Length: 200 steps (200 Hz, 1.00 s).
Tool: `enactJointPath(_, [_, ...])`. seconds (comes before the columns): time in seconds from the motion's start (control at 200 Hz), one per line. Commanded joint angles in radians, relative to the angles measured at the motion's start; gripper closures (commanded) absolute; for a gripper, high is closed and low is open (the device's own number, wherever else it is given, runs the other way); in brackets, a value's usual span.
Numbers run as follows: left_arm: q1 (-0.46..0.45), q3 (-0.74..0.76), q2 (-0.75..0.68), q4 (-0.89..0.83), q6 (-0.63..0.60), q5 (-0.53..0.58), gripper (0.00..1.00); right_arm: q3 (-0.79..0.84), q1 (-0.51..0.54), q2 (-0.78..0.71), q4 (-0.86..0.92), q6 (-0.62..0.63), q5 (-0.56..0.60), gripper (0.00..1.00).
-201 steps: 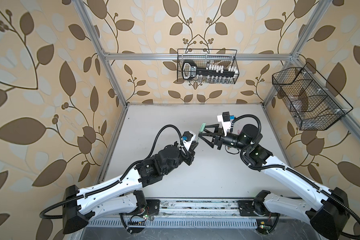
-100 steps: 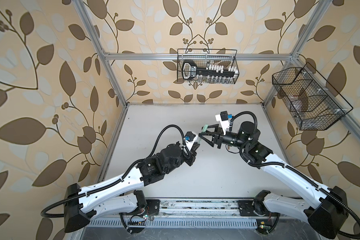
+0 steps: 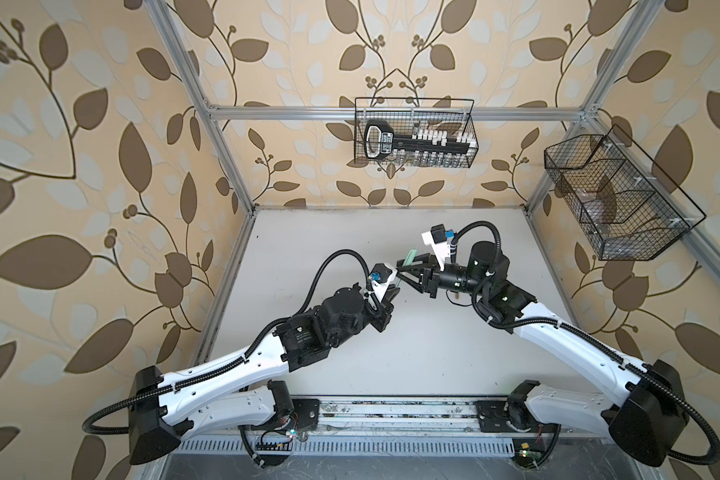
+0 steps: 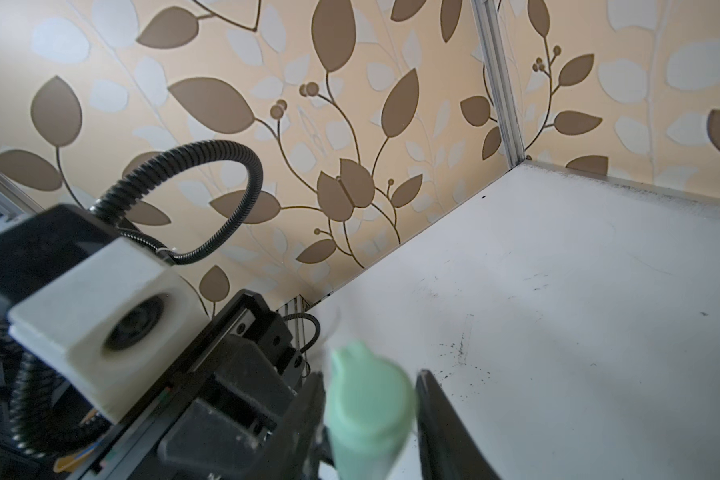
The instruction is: Insert the pens into the pen caps
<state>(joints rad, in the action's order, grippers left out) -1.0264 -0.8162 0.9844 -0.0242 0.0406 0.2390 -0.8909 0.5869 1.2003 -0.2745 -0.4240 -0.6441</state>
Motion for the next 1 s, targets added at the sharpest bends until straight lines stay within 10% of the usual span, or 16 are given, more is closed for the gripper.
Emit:
enactJointPath(0.0, [0.001, -0.048, -0.007, 0.033, -0.02, -0.001, 1.0, -0.036, 0.004, 0.008, -0.024, 0.002, -0.024, 0.82])
enactJointPath(0.195, [0.0, -0.075, 0.006, 0.001, -0.025, -0.017, 1.0, -0.038, -0.003, 0.004, -0.022, -0.025, -0.023, 1.0])
enactJointPath(0.505, [0.213, -0.202, 0.002, -0.261, 0.032, -0.463, 0.47, -0.021, -0.03, -0.066, 0.049, 0.008, 0.04, 1.0])
enactJointPath(0.77, [0.364, -0.165, 0.024, -0.172, 0.105, -0.854, 0.42, 0.017, -0.041, -0.086, -0.02, -0.045, 0.024, 1.0])
enactJointPath(0.995, [0.388, -0.173, 0.093, -0.115, 0.122, -0.936, 0.45, 0.033, -0.038, -0.084, -0.034, -0.055, 0.015, 1.0])
